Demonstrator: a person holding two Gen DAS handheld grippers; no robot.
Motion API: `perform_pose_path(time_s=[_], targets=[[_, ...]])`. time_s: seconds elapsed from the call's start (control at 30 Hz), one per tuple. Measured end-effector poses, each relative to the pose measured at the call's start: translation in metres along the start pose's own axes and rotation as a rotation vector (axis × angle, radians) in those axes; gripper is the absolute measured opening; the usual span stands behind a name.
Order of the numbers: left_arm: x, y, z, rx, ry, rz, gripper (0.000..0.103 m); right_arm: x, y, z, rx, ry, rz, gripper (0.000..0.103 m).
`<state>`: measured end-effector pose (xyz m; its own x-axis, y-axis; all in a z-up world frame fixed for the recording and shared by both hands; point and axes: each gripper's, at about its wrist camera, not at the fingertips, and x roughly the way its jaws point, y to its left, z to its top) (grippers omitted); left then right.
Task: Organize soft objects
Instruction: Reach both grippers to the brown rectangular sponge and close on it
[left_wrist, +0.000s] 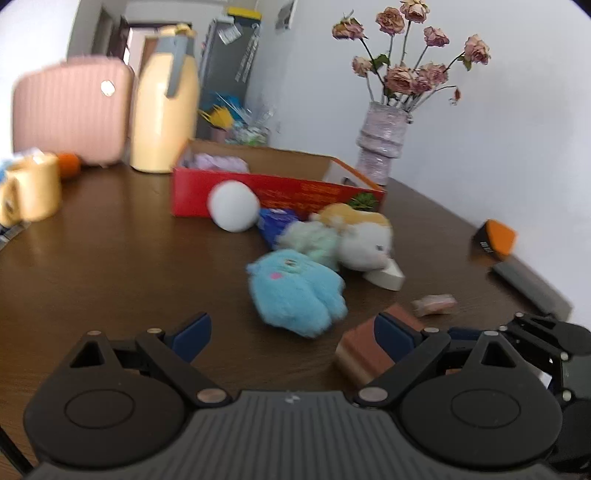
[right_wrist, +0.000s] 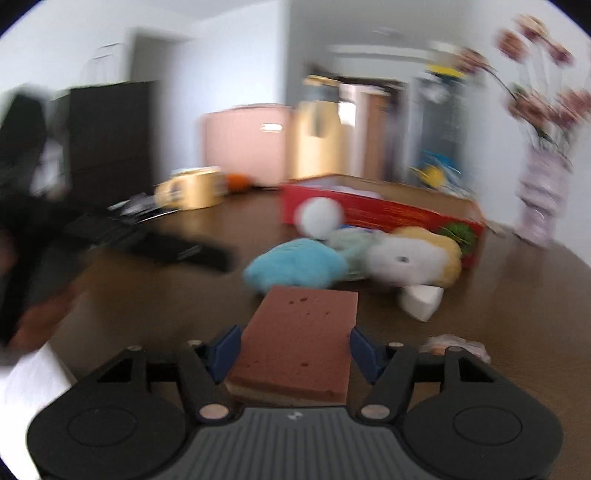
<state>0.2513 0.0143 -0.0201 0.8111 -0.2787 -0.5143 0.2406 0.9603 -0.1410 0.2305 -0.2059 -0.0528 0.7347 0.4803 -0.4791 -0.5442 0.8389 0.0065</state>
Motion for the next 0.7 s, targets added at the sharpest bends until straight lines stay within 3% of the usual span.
perform_pose_path(time_s=[0.03, 0.1, 0.2, 0.33, 0.4, 0.53, 0.6, 0.7], targets=[[0.001, 0.001, 0.0, -0.016, 0.006, -0.023, 0.095, -0.007, 0.001, -0.003, -0.027, -0.002, -0.011, 0.08], [0.007, -0.001, 0.001, -0.044, 0.027, -0.075, 0.086, -0.02, -0.003, -0.007, -0.045, -0.014, -0.097, 0.086], [0.02, -0.013, 0.001, -0.038, 0.067, -0.152, 0.07, -0.031, -0.022, -0.012, 0.039, -0.012, -0.142, 0.083], [0.039, -0.031, 0.005, -0.01, 0.091, -0.262, 0.036, -0.036, -0.044, -0.017, 0.234, 0.018, -0.191, 0.072], [0.051, -0.041, 0.006, -0.005, 0.131, -0.284, 0.033, -0.038, -0.053, -0.023, 0.352, 0.017, -0.198, 0.065], [0.053, -0.047, -0.003, -0.04, 0.14, -0.274, 0.031, -0.042, -0.067, -0.033, 0.555, 0.002, -0.081, 0.05], [0.046, -0.048, -0.009, -0.051, 0.128, -0.256, 0.031, -0.034, -0.069, -0.037, 0.615, 0.008, -0.03, 0.037], [0.032, -0.047, -0.014, -0.087, 0.128, -0.209, 0.031, -0.02, -0.067, -0.033, 0.629, -0.012, -0.024, 0.035]])
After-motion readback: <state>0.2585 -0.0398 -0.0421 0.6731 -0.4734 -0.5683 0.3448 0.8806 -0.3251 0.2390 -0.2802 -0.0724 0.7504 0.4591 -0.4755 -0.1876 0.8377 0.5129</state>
